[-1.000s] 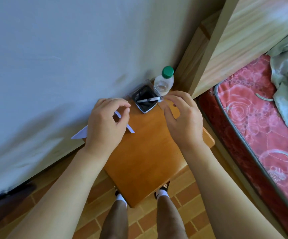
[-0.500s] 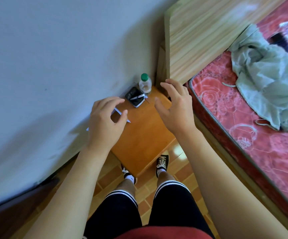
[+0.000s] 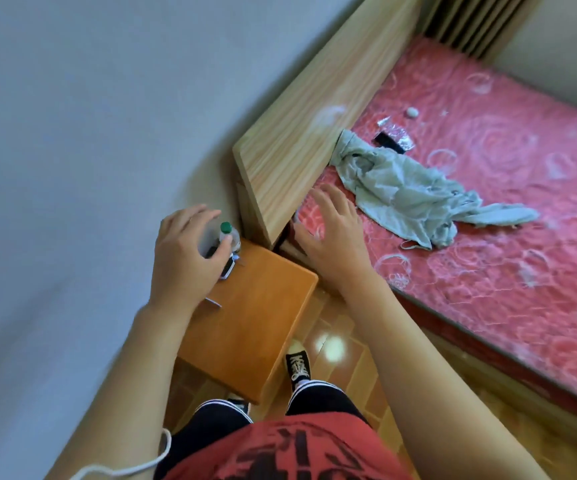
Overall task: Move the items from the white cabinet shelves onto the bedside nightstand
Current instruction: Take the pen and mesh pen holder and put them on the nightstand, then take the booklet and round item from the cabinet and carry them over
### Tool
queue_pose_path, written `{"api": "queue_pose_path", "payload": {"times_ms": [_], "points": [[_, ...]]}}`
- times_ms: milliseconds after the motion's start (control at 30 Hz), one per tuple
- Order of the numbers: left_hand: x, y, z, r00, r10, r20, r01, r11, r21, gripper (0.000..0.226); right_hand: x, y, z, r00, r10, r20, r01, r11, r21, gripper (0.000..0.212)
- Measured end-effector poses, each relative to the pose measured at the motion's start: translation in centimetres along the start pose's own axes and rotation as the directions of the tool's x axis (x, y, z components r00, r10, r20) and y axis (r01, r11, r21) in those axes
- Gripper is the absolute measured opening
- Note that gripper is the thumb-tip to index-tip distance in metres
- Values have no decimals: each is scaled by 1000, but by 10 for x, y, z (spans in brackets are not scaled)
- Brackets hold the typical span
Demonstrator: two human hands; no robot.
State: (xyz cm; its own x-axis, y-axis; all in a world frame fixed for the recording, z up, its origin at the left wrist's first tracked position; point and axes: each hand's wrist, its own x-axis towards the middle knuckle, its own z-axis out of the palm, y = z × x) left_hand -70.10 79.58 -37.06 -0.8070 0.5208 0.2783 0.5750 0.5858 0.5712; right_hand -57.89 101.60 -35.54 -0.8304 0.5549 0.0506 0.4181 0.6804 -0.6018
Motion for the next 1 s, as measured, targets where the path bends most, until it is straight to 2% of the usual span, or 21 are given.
{"api": "queue_pose_path", "payload": {"times_ms": [100, 300, 433, 567, 667, 1000], "points": [[23, 11, -22, 997, 74, 13, -73, 996, -52, 43, -25, -10, -24, 989, 114, -95, -110, 993, 40, 65], [32, 52, -60, 971, 235, 37, -224, 956, -189, 39, -87, -38, -63, 942, 201, -268, -202, 979, 27, 68], [19, 89, -60, 928, 361, 87, -322, 899, -298, 41, -135, -44, -89, 890, 257, -375, -263, 964, 36, 67], [5, 132, -55, 855, 497, 149, -415, 827, -380, 50, -184, -41, -123, 812, 321, -487, -342, 939, 48, 70], [-8, 167, -52, 807, 573, 144, -474, 773, -421, 44, -221, -36, -152, 744, 351, -569, -387, 920, 61, 70], [-81, 292, -43, 708, 702, 79, -538, 609, -583, 40, -352, -15, -238, 544, 381, -747, -513, 856, 62, 67]]}}
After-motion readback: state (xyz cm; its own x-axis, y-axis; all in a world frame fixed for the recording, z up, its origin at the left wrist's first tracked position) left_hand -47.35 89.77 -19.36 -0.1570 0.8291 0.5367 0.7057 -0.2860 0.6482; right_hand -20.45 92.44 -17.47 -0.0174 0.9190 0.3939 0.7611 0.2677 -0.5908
